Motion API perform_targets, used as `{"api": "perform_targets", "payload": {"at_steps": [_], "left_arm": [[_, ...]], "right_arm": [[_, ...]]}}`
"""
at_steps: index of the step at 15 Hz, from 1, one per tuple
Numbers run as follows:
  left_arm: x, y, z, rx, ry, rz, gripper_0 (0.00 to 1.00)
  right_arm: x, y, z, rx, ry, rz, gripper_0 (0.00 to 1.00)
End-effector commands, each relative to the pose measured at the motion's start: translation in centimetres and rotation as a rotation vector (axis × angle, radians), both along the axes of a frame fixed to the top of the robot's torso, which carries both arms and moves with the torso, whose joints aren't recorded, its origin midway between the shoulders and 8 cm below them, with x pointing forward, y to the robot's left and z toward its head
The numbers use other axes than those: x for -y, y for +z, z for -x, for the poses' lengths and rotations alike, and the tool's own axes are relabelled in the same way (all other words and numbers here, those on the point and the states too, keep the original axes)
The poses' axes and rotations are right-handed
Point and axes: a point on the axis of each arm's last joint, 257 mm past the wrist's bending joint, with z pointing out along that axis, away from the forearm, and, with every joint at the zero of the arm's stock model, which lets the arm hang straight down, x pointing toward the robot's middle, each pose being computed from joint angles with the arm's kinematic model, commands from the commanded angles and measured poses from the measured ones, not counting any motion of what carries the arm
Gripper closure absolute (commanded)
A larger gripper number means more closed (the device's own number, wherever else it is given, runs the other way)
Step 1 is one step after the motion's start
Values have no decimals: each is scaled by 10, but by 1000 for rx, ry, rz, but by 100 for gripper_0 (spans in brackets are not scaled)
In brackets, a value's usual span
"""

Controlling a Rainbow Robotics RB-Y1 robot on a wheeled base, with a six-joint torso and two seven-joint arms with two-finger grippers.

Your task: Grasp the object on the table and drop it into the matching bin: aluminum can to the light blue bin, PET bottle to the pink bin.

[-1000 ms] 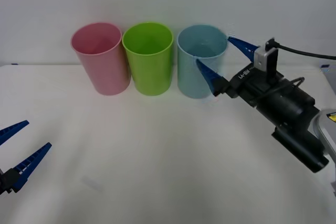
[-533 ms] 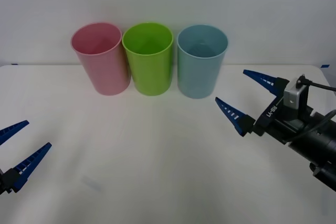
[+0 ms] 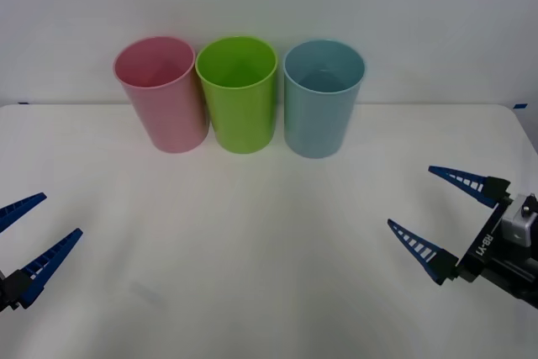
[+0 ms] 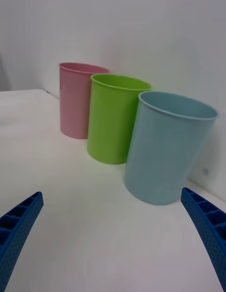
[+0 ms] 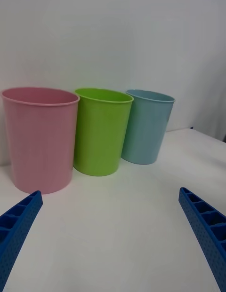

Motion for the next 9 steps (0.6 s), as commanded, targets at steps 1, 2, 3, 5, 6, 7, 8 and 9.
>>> {"api": "perform_targets", "payload": {"at_steps": [1,2,3,5,6,7,8,9], "left_arm": [[0,0,0,0,0,0,0],[0,0,0,0,0,0,0],[0,0,0,0,0,0,0],[0,0,0,0,0,0,0],[0,0,0,0,0,0,0],[0,0,0,0,0,0,0],[0,0,0,0,0,0,0],[0,0,0,0,0,0,0]], "right_arm": [[13,-19,18,-26,31,11,0],[17,-26,24,-44,41,9,0],[21,-32,29,-62,51,8,0],[30,-45,42,-99,70,7,0],[34,-50,48,-114,77,8,0],[39,-55,55,-129,86,6,0],[43,-59,60,-141,91,6,0],[46,-62,65,-150,94,5,0]]}}
